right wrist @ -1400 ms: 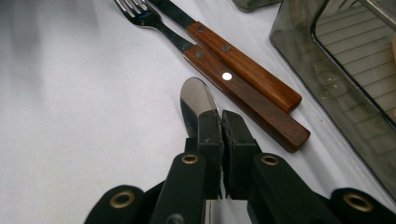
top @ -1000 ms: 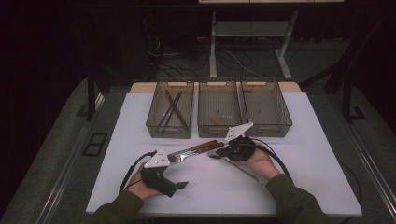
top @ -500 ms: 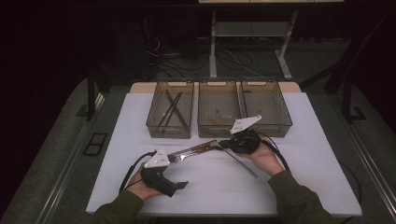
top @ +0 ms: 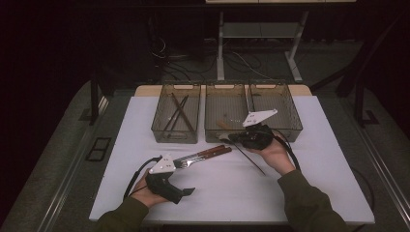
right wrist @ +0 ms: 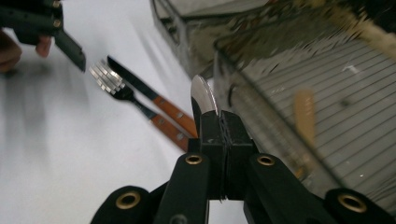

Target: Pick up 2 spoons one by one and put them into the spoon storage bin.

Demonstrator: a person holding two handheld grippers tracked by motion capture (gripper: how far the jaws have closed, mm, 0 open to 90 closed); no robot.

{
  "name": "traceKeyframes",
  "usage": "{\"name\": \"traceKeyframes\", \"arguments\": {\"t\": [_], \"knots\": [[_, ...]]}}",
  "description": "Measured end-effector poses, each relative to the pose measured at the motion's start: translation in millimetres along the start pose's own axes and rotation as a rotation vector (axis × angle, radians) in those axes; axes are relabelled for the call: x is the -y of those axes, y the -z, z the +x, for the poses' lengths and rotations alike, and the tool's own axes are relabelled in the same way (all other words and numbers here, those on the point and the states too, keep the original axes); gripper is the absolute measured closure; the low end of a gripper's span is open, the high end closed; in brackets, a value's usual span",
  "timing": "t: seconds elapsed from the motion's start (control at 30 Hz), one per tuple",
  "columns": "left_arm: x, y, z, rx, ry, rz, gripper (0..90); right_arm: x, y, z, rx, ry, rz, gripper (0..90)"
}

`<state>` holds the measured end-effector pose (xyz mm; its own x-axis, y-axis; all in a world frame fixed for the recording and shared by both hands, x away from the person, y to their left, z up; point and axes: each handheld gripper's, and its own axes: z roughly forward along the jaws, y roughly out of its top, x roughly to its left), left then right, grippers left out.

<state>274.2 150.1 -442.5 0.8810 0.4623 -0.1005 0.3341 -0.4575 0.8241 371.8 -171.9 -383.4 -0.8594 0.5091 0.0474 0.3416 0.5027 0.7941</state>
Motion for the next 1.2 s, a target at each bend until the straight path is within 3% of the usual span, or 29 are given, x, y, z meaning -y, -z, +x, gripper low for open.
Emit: {"name": "traceKeyframes", "arguments": {"t": [0.67, 0.87, 1.2], "knots": [[-0.4, 0.5, 0.2, 0.004, -0.01, 0.002, 0.0, -67.9, 16.6, -49.5, 0.146, -0.02, -0.066, 89.2], [-0.6, 0.9, 0.8, 0.003, -0.012, -0.001, 0.0, -84.2, 9.7, -65.9, 0.195, -0.03, -0.067, 89.2], [-0.6, 1.1, 1.0, 0.005, -0.017, -0.001, 0.0, -95.3, -12.9, -88.0, 0.228, -0.074, -0.082, 89.2]]}}
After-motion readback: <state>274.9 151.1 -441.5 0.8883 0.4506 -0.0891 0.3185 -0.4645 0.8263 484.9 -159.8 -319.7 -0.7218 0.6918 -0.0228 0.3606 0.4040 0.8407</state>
